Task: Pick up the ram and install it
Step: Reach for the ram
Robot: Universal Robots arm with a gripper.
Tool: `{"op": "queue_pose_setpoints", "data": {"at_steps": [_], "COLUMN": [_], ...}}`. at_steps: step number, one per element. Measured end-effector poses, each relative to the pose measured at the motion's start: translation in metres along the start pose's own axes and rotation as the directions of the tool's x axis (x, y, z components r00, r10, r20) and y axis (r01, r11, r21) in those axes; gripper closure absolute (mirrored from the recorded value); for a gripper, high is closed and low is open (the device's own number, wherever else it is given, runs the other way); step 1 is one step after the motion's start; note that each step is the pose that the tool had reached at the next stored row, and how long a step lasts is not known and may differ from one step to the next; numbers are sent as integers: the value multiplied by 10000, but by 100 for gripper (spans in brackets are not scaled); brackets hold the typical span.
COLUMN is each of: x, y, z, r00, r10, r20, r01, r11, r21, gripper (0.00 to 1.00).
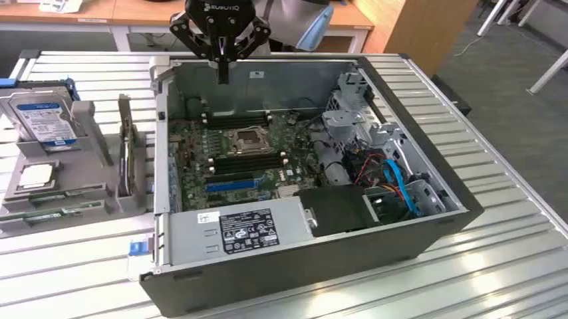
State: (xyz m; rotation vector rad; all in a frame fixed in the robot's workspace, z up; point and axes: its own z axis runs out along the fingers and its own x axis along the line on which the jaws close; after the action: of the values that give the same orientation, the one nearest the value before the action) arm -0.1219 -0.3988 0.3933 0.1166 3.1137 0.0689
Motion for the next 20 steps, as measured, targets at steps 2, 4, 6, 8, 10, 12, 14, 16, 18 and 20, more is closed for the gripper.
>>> {"op": "queue_pose_setpoints", "data": {"at_steps": [2,4,6,8,10,12,14,16,18,20], "x": [0,7,12,22,35,51,70,88,105,123], "y": [0,-1,-1,-2,-3,-4,-5,-7,-8,-9], "z": [0,0,-1,-1,-1,-1,-2,-2,-3,-4], "r00": [10000,10000,10000,10000,10000,10000,10000,10000,10000,10000], "r10": [0,0,1,0,1,0,1,0,0,-1], "r20": [0,0,0,0,0,1,0,0,0,0], "r01": [0,0,-1,0,-1,0,-1,0,0,1], "r11": [10000,10000,10000,10000,10000,10000,10000,10000,10000,10000], "r21": [1,1,0,1,1,0,1,0,1,1], "gripper": [90,90,90,90,90,90,90,90,90,90]}}
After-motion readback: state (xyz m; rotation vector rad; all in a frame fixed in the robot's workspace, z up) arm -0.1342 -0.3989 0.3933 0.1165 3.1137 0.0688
